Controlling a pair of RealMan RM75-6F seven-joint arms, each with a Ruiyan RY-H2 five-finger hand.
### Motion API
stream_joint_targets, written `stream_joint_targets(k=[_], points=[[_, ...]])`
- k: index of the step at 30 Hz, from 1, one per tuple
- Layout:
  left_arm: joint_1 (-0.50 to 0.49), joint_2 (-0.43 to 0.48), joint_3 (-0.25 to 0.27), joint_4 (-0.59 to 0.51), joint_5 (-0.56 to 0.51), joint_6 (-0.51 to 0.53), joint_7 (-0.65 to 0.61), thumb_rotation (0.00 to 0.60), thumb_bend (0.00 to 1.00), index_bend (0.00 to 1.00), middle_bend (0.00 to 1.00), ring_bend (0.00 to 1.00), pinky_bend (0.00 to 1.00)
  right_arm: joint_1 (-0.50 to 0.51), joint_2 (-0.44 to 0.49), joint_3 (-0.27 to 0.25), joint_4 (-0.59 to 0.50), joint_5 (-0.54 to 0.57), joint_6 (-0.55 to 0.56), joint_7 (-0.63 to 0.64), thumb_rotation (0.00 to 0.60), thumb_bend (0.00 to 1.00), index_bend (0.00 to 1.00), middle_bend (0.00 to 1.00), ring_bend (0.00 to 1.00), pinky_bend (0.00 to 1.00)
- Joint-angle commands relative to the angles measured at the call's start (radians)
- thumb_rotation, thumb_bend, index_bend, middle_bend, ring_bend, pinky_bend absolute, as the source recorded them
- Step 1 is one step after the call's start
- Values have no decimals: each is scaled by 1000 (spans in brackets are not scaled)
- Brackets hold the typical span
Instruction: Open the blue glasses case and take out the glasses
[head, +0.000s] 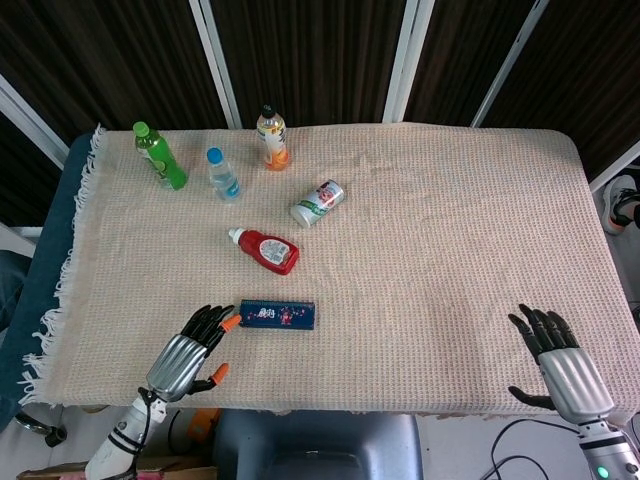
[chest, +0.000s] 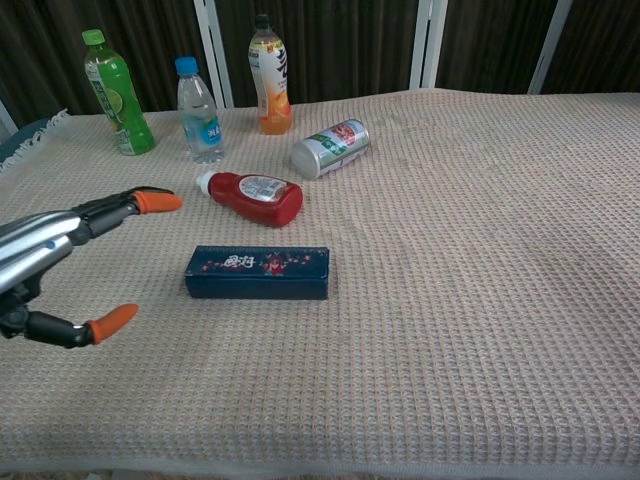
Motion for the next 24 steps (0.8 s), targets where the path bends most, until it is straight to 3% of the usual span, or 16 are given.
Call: stream_joint_targets(k=[1, 8, 24], points=[[-66, -95, -55, 1, -102, -100, 119, 600, 374, 100, 0, 0, 0, 1, 3, 2, 1, 3, -1, 6, 600, 153, 0, 0, 0, 32], [-114, -218, -103, 79, -196, -128, 255, 600, 376, 154, 0, 0, 0, 3, 11, 5, 3, 6, -1, 27, 600, 152, 0, 0, 0, 32], [-203, -340, -175, 217, -346, -166, 329, 600, 393, 271, 0, 0, 0, -7, 29, 18, 5, 12, 31, 101, 600, 153, 0, 0, 0, 32]])
